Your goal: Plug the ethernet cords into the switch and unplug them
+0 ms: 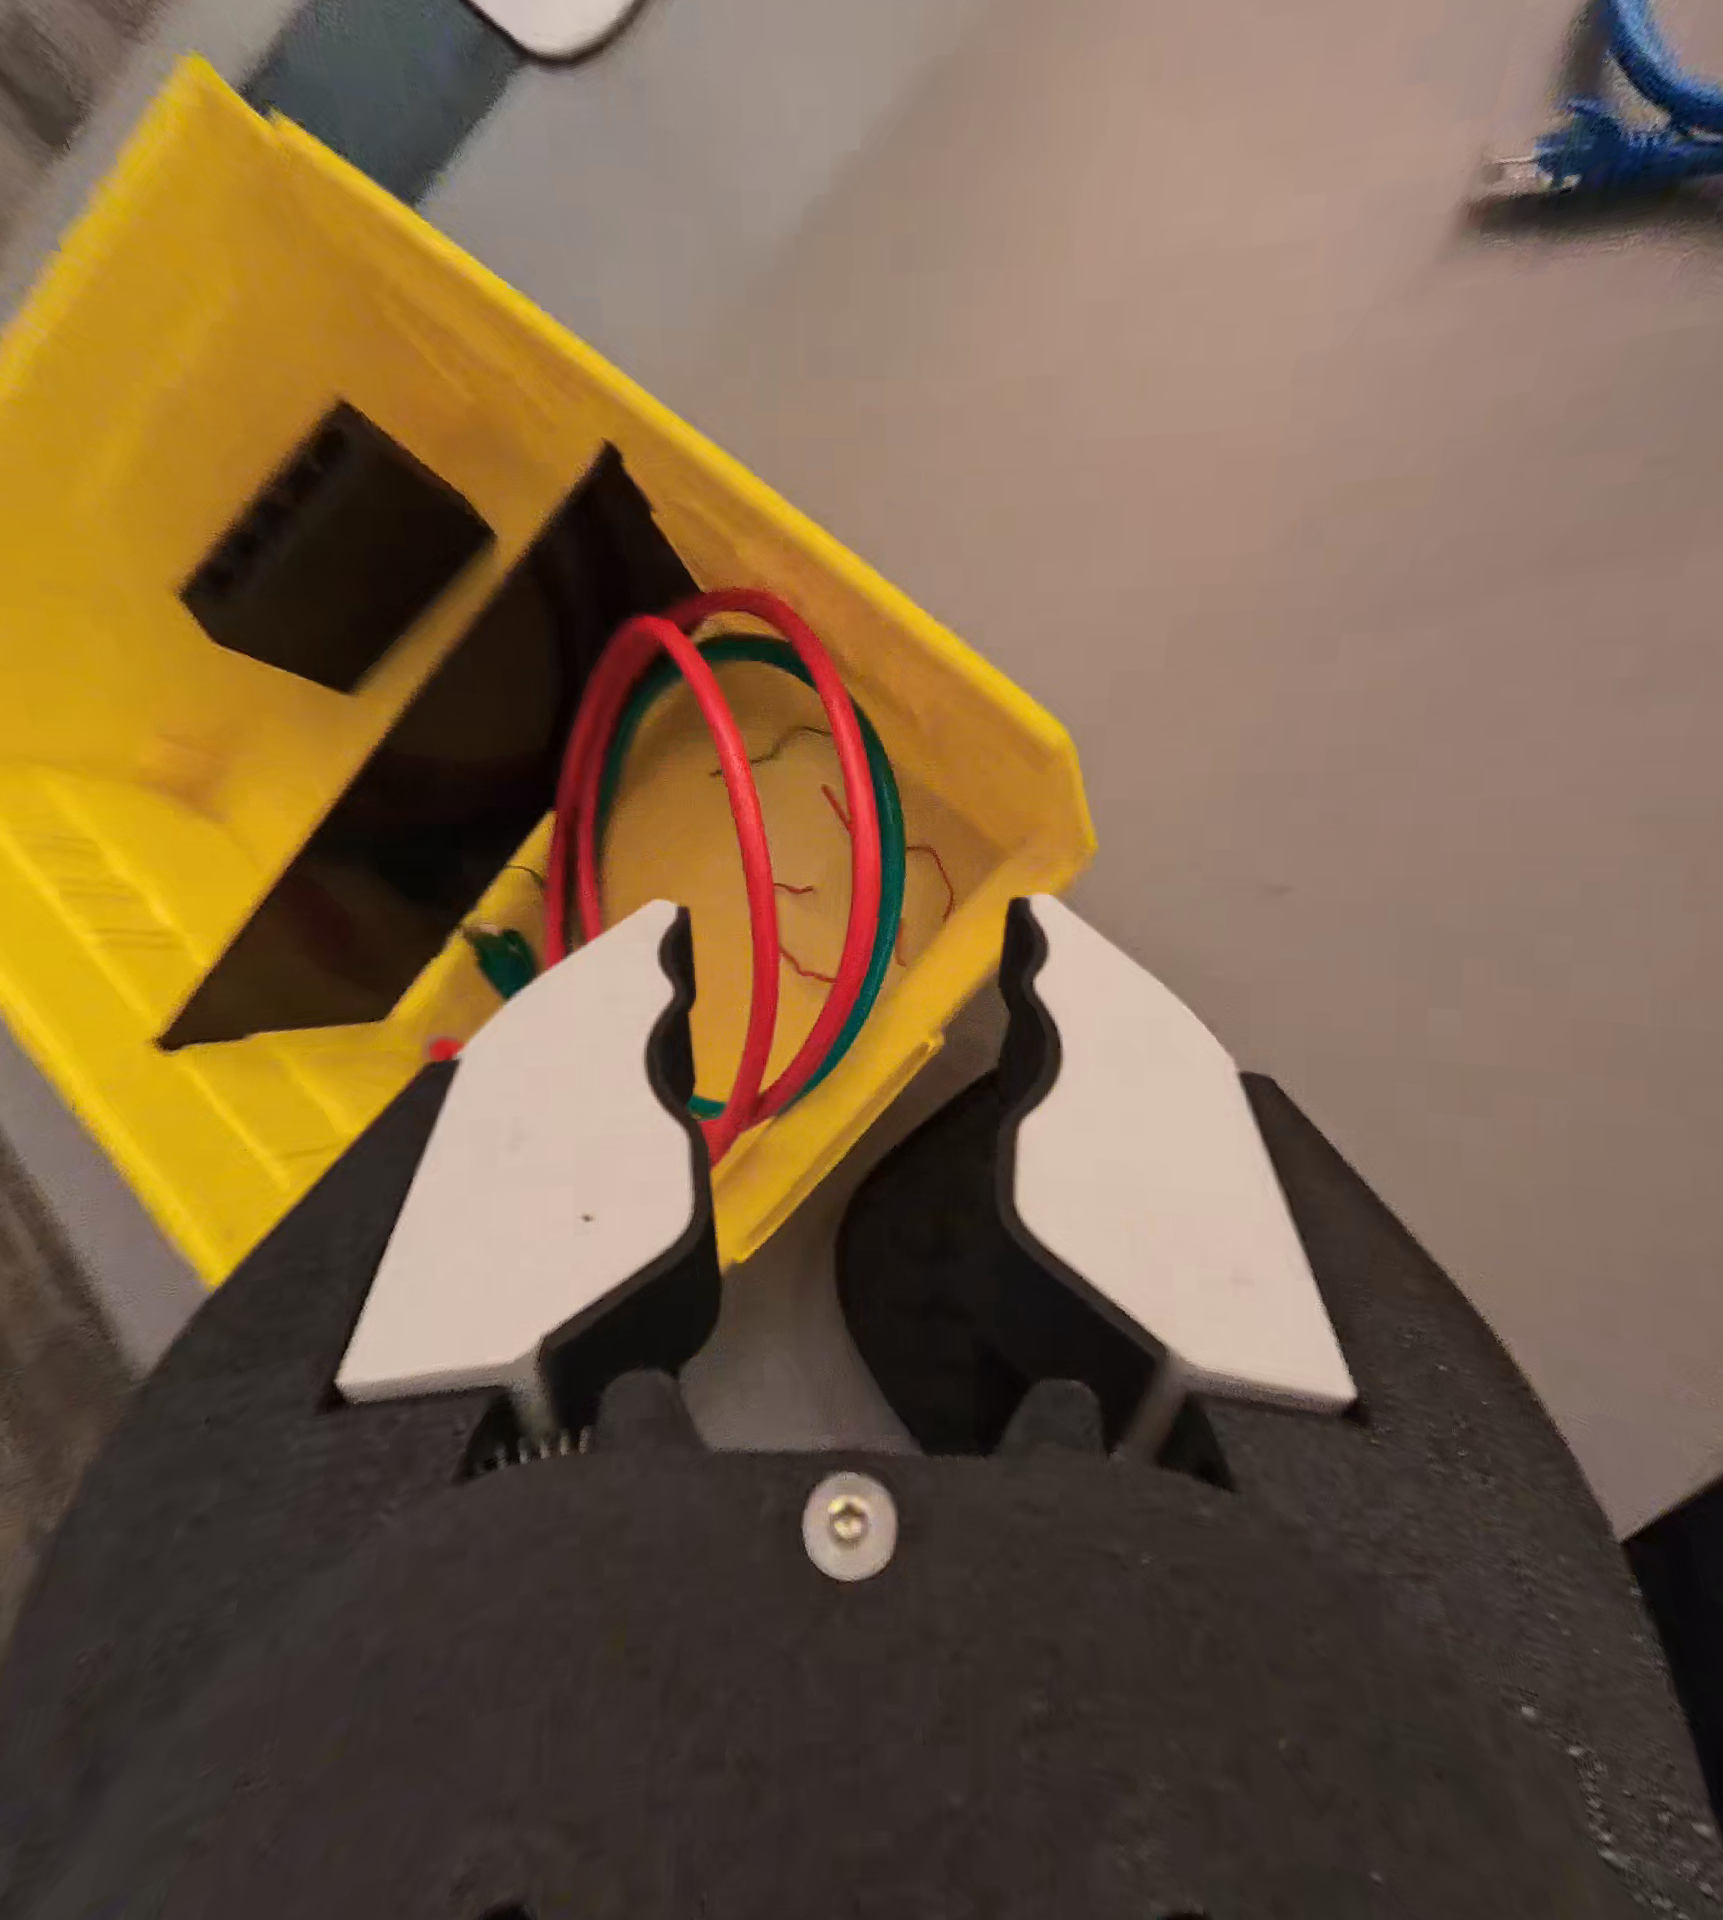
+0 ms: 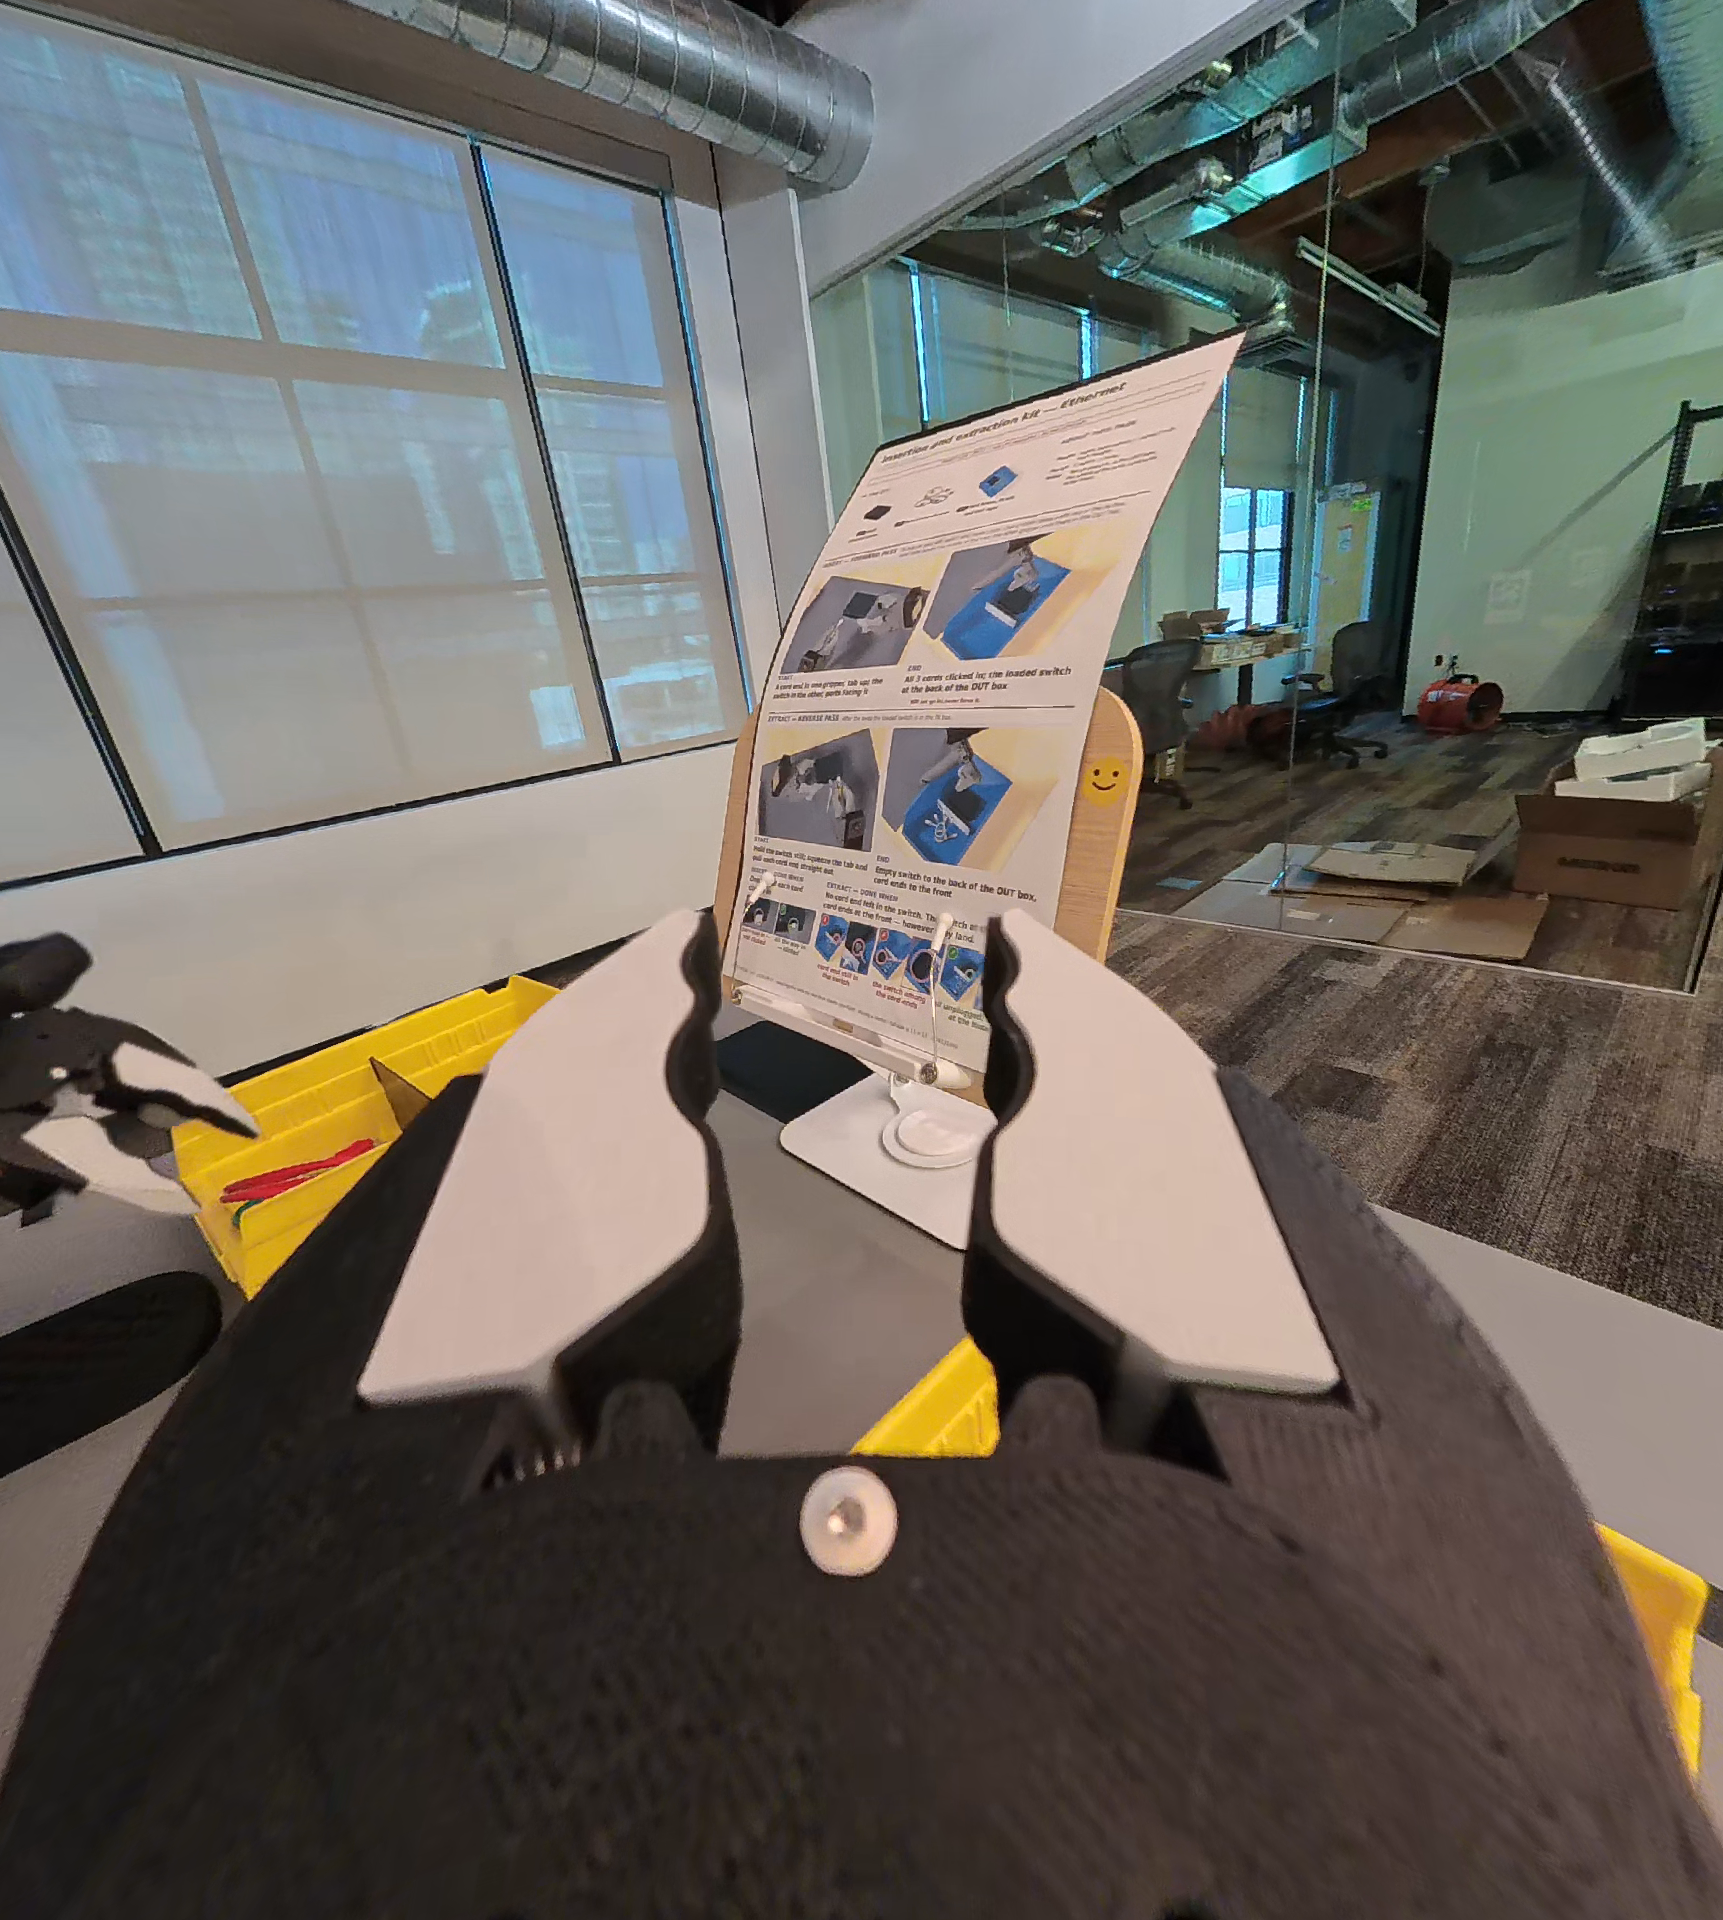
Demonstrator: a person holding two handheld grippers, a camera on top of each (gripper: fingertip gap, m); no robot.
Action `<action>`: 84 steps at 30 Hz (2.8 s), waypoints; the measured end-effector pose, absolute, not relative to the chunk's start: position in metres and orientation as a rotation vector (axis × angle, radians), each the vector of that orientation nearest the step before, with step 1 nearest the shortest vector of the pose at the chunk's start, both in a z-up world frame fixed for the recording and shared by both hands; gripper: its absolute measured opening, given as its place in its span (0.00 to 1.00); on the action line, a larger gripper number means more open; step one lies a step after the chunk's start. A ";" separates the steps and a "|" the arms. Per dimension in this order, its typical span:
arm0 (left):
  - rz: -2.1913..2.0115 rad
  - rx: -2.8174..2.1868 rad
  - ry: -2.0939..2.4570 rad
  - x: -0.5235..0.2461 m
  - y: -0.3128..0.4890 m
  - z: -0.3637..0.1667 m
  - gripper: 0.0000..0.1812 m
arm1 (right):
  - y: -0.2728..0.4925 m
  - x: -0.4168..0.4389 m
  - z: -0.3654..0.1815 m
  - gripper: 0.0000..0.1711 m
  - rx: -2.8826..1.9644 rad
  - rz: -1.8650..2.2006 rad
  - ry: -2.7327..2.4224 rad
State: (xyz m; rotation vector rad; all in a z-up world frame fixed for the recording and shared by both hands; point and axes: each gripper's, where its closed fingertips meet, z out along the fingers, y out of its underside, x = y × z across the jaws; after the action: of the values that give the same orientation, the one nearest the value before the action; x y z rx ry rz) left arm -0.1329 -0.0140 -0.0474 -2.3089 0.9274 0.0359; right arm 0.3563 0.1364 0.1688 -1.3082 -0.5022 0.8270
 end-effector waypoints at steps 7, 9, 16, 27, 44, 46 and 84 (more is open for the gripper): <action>0.044 -2.392 0.953 -0.150 0.002 -0.085 0.27 | 0.143 0.359 0.163 0.29 -1.328 0.848 -0.482; -0.068 -2.440 0.964 -0.149 -0.001 -0.092 0.09 | 0.144 0.358 0.161 0.29 -1.341 0.854 -0.485; -0.144 -2.342 0.778 -0.160 0.008 -0.037 0.06 | 0.143 0.356 0.161 0.29 -1.338 0.855 -0.494; 0.250 -2.103 0.859 -0.134 -0.004 0.107 0.03 | 0.143 0.364 0.164 0.29 -1.328 0.848 -0.469; 0.297 -1.822 1.137 0.081 0.068 0.101 0.03 | 0.139 0.361 0.165 0.29 -1.321 0.848 -0.488; 0.297 -1.827 1.140 0.097 0.082 0.074 0.03 | 0.139 0.363 0.166 0.29 -1.317 0.849 -0.484; 0.081 -2.308 0.998 -0.135 -0.029 -0.059 0.23 | 0.149 0.365 0.155 0.29 -1.369 0.830 -0.470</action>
State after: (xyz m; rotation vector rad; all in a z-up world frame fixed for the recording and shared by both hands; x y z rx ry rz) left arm -0.1347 -0.0290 -0.0586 -2.3075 0.9977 0.0808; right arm 0.3653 0.1487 0.1547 -1.3694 -0.4697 0.8303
